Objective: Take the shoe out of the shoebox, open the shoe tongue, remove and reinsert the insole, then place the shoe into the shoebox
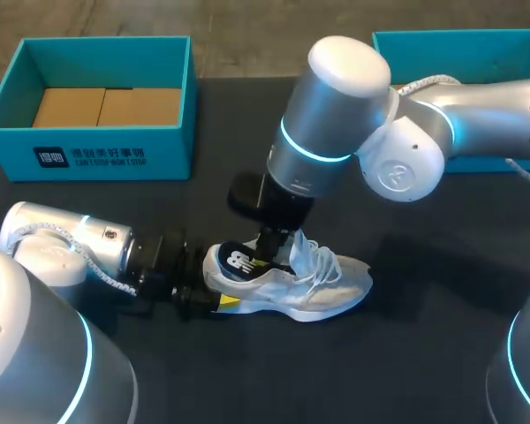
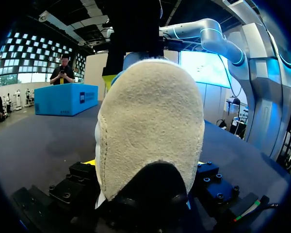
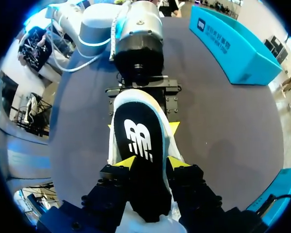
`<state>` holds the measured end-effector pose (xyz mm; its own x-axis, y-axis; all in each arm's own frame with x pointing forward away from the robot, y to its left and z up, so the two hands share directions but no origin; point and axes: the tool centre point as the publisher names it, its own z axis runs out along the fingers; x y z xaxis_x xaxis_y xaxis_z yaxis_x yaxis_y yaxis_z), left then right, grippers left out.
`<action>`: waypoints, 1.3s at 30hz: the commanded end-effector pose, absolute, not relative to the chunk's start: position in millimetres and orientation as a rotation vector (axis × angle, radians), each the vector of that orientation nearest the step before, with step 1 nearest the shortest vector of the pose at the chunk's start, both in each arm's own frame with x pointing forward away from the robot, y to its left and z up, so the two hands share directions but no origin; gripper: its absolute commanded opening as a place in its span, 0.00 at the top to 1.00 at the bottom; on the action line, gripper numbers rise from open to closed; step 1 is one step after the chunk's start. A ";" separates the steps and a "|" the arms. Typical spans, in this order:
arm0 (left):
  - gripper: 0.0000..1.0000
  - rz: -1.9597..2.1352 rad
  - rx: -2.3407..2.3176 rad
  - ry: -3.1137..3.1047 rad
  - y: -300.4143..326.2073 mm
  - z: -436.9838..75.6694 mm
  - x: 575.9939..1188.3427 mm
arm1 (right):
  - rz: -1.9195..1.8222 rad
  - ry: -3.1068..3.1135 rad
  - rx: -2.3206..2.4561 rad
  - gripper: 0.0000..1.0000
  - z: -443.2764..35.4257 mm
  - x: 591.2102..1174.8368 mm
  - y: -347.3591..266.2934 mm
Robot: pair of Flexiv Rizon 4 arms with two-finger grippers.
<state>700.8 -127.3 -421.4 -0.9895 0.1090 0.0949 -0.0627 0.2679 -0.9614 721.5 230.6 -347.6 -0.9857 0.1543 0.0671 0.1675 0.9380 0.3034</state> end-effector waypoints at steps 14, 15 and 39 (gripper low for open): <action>1.00 1.819 -0.043 -2.386 -125.3 -426.8 701.9 | -0.511 -3.018 -0.081 0.64 -331.7 731.5 243.4; 1.00 1.819 -0.043 -2.386 -125.3 -426.8 701.9 | -0.505 -3.014 -0.068 0.65 -329.7 731.9 245.0; 1.00 1.819 -0.043 -2.386 -125.3 -426.8 701.9 | -0.482 -2.750 0.094 0.65 -335.0 745.2 260.7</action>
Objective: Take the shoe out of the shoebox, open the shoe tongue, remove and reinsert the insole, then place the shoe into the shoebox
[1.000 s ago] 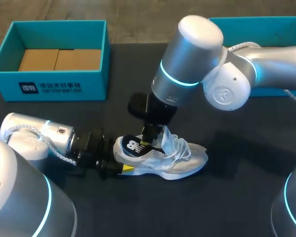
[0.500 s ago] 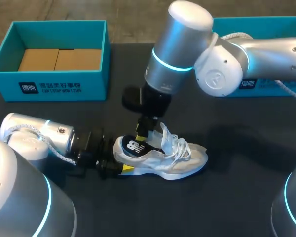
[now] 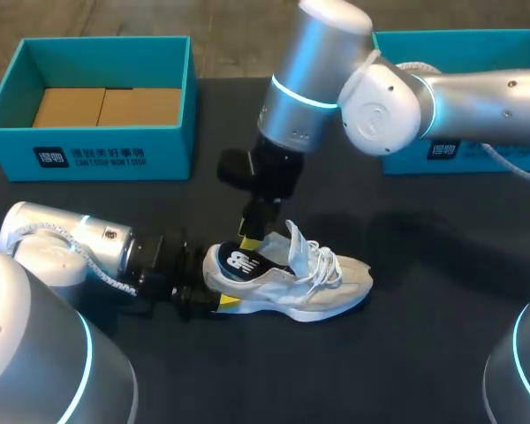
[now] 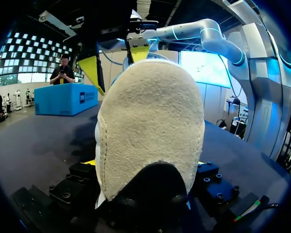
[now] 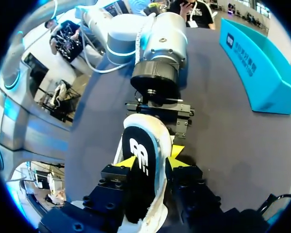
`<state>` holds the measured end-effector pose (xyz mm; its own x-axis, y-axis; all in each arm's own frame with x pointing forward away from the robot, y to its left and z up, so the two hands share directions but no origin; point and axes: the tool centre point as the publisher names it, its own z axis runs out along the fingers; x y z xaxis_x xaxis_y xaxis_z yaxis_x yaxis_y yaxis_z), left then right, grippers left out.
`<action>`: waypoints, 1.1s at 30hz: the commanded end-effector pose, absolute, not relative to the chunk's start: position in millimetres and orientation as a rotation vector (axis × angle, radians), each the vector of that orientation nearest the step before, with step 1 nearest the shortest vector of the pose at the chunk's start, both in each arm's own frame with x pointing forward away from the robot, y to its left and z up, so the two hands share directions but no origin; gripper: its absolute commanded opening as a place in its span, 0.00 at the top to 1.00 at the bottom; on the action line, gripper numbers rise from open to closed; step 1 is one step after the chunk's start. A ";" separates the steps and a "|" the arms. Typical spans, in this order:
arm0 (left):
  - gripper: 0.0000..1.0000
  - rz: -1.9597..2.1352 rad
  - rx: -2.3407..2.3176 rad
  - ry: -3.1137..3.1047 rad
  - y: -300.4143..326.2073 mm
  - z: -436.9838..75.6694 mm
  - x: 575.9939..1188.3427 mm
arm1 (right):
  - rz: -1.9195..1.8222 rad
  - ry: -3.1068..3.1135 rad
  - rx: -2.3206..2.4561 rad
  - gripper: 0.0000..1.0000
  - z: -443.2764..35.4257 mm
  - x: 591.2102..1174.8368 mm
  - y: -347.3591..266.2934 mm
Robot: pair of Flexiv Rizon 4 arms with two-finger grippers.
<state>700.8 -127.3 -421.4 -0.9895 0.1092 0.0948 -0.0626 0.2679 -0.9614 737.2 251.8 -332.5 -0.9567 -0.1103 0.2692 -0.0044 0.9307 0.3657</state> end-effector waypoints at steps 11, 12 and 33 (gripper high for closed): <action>1.00 1.819 -0.043 -2.386 -125.3 -426.8 701.9 | -0.487 -2.679 0.145 0.67 -333.3 747.9 265.2; 1.00 1.819 -0.043 -2.386 -125.3 -426.8 701.9 | -0.485 -2.676 0.147 0.67 -333.8 747.3 265.8; 1.00 1.819 -0.043 -2.386 -125.3 -426.8 701.9 | -0.452 -2.627 0.146 0.71 -336.7 728.9 263.2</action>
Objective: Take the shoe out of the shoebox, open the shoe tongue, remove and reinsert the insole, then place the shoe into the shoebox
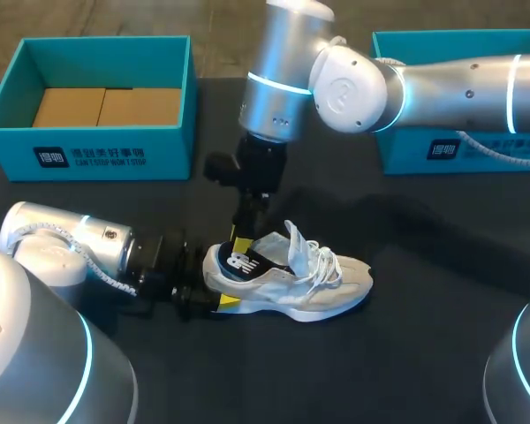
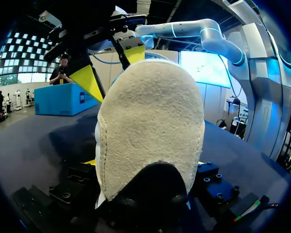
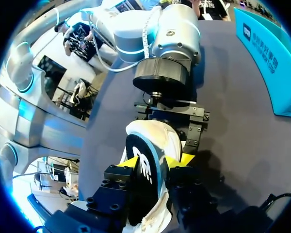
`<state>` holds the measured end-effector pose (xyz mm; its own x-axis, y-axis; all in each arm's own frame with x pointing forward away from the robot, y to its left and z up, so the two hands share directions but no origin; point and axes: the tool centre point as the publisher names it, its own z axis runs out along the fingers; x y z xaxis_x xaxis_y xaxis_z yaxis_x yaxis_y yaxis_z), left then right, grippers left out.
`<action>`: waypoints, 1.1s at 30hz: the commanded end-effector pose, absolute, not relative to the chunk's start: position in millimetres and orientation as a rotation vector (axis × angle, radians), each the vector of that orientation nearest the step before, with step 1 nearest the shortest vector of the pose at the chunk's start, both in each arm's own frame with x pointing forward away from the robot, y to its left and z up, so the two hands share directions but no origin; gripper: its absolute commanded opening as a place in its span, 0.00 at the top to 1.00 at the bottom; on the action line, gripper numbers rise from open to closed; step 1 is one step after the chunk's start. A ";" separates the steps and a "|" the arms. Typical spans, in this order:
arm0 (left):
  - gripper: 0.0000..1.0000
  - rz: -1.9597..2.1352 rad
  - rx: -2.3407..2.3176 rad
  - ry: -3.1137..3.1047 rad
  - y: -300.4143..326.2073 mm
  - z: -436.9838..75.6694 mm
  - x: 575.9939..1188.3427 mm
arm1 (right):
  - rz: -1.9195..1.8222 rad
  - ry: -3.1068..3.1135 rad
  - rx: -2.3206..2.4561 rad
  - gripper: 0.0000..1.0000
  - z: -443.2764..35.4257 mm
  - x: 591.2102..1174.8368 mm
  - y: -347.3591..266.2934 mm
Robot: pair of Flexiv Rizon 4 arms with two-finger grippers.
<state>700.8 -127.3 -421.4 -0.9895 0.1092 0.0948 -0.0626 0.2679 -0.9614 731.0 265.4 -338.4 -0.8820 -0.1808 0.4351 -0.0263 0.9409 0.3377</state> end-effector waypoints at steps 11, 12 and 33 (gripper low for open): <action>1.00 1.819 -0.043 -2.386 -125.3 -426.8 701.9 | -0.483 -2.615 0.184 0.75 -334.4 725.4 267.5; 1.00 1.819 -0.043 -2.386 -125.3 -426.8 701.9 | -0.484 -2.613 0.187 0.75 -334.8 725.1 268.4; 1.00 1.819 -0.043 -2.386 -125.3 -426.8 701.9 | -0.510 -2.619 0.215 1.00 -331.1 720.8 271.6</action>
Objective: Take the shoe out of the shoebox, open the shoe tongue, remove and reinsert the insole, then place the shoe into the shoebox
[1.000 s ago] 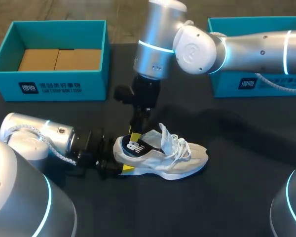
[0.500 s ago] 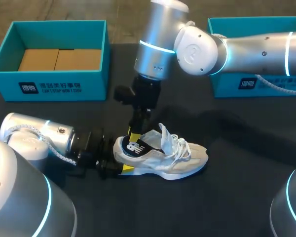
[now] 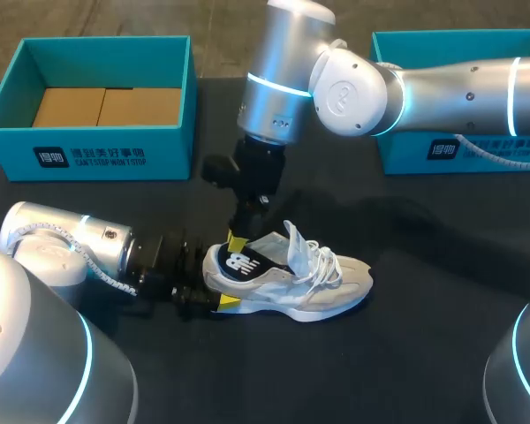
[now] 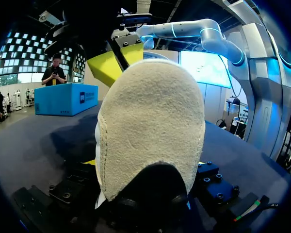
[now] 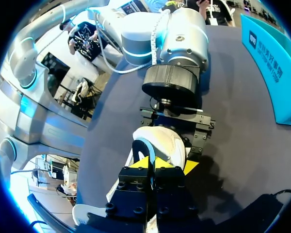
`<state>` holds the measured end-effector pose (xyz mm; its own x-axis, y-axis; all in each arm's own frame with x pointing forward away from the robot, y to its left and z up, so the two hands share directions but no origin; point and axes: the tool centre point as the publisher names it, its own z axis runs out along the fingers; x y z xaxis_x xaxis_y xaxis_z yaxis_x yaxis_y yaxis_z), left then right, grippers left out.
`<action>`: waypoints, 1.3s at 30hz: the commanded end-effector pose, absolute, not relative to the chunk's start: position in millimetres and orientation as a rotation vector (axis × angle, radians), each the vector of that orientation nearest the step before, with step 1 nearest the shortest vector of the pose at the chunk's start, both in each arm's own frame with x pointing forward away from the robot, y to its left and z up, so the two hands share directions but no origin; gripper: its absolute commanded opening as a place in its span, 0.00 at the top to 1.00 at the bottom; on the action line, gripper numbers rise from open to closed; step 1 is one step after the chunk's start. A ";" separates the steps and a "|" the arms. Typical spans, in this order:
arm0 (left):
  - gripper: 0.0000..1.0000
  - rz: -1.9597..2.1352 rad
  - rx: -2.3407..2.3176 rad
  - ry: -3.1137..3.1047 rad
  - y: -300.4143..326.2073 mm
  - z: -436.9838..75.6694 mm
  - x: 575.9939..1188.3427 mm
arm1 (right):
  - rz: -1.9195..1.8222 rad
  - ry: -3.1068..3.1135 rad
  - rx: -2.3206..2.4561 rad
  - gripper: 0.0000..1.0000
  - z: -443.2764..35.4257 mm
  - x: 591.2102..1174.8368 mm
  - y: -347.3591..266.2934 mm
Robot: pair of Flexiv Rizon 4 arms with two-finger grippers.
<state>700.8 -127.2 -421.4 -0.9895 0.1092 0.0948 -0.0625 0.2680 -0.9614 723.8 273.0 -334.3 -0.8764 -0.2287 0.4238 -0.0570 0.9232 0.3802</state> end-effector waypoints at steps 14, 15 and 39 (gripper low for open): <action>1.00 1.819 -0.043 -2.386 -125.3 -426.8 701.9 | -0.657 -2.633 0.370 1.00 -310.3 716.1 275.9; 1.00 1.819 -0.043 -2.386 -125.3 -426.8 701.9 | -0.658 -2.633 0.373 1.00 -309.7 715.9 276.9; 1.00 1.819 -0.043 -2.386 -125.3 -426.8 701.9 | -0.726 -2.573 0.555 0.90 -306.2 717.9 309.0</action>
<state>700.8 -127.1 -421.4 -0.9895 0.1091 0.0948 -0.0625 0.2681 -0.9614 716.8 306.0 -303.4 -0.8411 -0.4684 0.2706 -0.2598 0.7886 0.5573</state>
